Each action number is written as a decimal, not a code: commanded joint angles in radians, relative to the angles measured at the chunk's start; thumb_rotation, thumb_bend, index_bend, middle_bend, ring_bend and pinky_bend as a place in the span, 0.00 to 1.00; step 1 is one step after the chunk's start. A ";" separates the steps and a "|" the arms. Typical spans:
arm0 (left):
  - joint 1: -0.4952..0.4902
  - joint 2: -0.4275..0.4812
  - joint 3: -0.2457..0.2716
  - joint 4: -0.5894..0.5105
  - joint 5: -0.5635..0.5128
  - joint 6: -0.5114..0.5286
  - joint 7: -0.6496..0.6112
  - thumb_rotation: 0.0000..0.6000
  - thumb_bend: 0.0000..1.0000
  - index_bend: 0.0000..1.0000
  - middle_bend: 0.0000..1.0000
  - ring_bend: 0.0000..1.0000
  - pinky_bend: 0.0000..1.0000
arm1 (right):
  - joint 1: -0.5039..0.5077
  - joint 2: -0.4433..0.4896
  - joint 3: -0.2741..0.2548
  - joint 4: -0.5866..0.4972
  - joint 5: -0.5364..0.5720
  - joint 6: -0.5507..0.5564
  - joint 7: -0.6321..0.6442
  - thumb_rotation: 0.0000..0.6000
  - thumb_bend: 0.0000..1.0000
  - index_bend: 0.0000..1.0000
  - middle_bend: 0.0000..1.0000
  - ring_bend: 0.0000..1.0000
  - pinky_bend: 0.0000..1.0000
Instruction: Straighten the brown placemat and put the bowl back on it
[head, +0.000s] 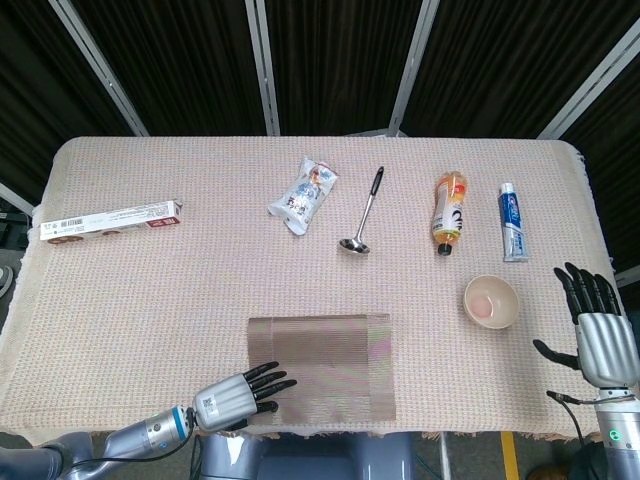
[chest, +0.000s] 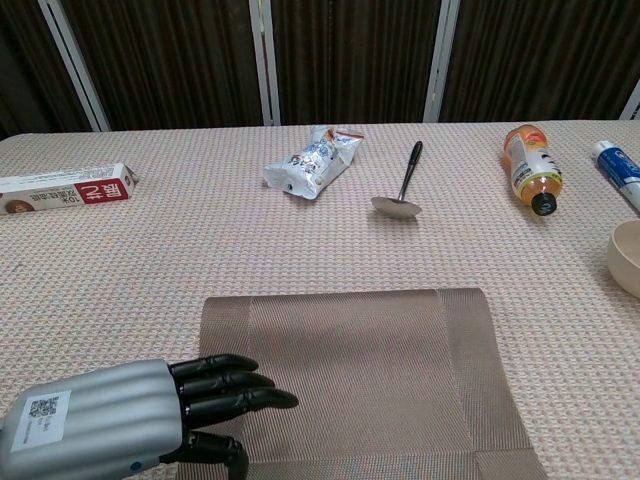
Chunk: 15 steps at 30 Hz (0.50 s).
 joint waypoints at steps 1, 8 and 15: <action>-0.001 -0.003 0.001 -0.004 -0.005 -0.004 0.002 1.00 0.25 0.36 0.00 0.00 0.00 | -0.001 0.000 0.000 -0.001 -0.002 0.000 -0.001 1.00 0.00 0.00 0.00 0.00 0.00; -0.004 -0.004 0.011 -0.019 -0.019 -0.016 -0.004 1.00 0.25 0.36 0.00 0.00 0.00 | -0.001 0.001 0.001 -0.002 -0.003 -0.003 -0.003 1.00 0.00 0.00 0.00 0.00 0.00; -0.008 -0.004 0.007 -0.035 -0.031 -0.011 -0.014 1.00 0.25 0.36 0.00 0.00 0.00 | -0.002 0.002 0.001 -0.003 -0.006 -0.004 -0.004 1.00 0.00 0.00 0.00 0.00 0.00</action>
